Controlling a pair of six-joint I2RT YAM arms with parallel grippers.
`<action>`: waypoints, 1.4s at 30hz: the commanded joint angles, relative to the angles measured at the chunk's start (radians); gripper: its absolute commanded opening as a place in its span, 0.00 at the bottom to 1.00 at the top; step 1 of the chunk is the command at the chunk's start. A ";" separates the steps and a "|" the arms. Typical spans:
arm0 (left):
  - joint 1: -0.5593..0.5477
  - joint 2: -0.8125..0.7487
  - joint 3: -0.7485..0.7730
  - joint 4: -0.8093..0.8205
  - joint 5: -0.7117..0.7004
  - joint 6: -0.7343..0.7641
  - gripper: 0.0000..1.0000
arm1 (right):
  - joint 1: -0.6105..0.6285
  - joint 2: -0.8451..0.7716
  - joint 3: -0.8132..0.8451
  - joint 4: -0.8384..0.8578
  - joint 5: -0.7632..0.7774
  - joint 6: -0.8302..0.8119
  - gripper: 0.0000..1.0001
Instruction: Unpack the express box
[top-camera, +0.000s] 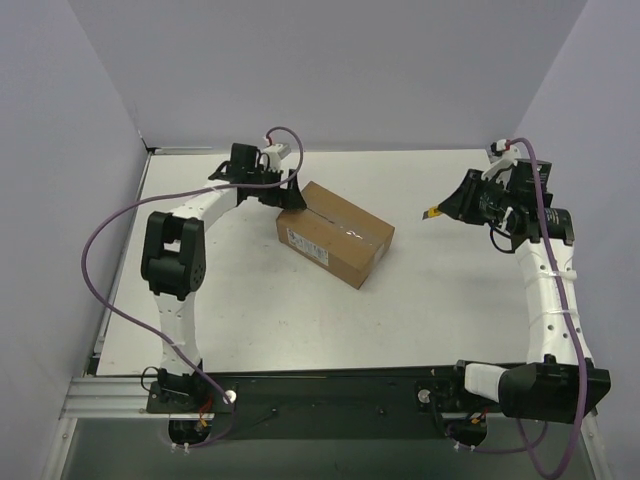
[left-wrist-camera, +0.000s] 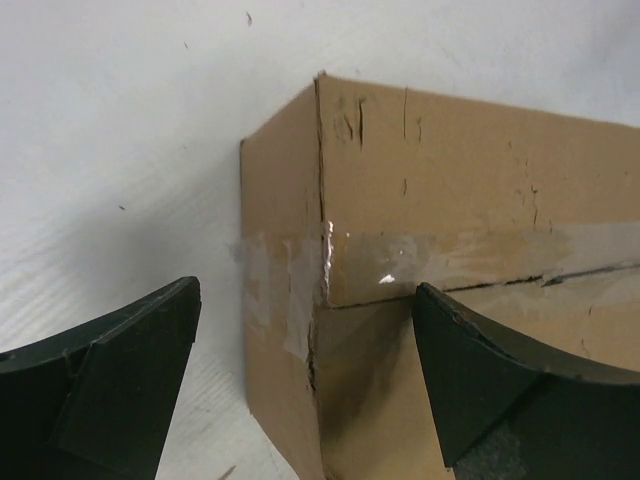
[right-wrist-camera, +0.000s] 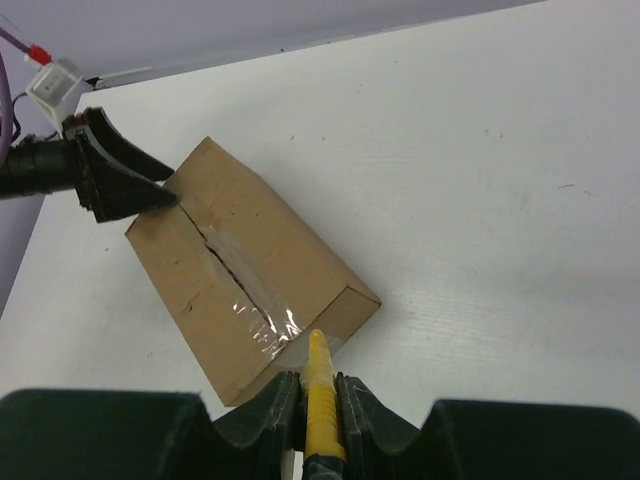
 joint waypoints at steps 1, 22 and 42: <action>-0.002 -0.051 -0.098 -0.040 0.087 -0.044 0.92 | -0.001 -0.041 -0.043 0.097 0.069 0.067 0.00; -0.033 -0.727 -0.470 -0.259 0.064 0.328 0.97 | -0.097 0.040 -0.010 0.044 -0.122 -0.082 0.03; -0.784 -0.522 -0.521 0.204 -0.431 0.970 0.97 | -0.354 -0.035 -0.710 0.798 -0.533 0.542 0.00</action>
